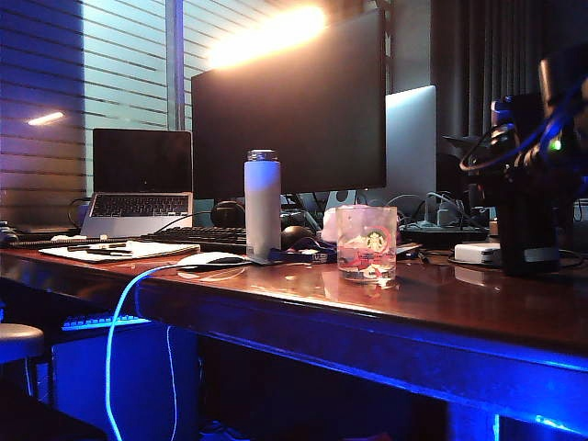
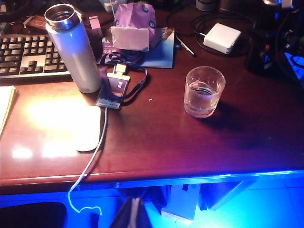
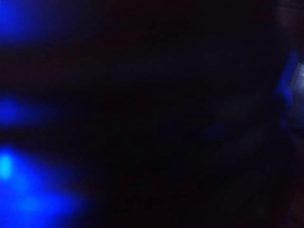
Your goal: Pick up the black thermos, pour a little water from inside into the glass cup, then place the black thermos back on the table.
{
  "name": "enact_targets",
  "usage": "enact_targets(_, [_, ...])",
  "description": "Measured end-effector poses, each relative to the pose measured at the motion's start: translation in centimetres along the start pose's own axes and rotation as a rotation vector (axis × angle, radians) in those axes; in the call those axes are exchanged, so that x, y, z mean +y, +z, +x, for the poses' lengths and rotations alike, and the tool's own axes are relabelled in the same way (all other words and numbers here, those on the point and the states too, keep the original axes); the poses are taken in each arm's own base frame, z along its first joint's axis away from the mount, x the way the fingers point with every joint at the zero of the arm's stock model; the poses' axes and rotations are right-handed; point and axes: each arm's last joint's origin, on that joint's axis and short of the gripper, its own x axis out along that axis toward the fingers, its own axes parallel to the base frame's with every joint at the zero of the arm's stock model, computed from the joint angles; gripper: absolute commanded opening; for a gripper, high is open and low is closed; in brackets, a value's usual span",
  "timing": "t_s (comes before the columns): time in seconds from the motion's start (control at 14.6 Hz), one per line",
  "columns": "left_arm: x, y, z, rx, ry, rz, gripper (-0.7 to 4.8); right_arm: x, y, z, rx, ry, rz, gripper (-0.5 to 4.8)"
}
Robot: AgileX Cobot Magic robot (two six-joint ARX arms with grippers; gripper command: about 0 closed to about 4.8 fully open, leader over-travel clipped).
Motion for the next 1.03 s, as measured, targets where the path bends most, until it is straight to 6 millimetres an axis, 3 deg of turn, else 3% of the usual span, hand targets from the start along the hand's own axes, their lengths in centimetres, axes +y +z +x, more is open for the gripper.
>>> enact_targets(0.55, [0.0,0.0,0.0,0.000,0.000,0.000,-0.03,4.6,1.2,-1.4,-0.026,0.145,-0.082,0.12])
enact_targets(0.82, [0.0,0.0,0.0,0.000,0.000,0.000,-0.03,6.2,4.0,-0.4,-0.019,0.148,-0.129,0.12])
enact_targets(1.03, [0.0,0.0,0.0,0.000,0.000,0.000,-0.03,6.7,4.3,-0.4,-0.002,0.159,-0.219,0.12])
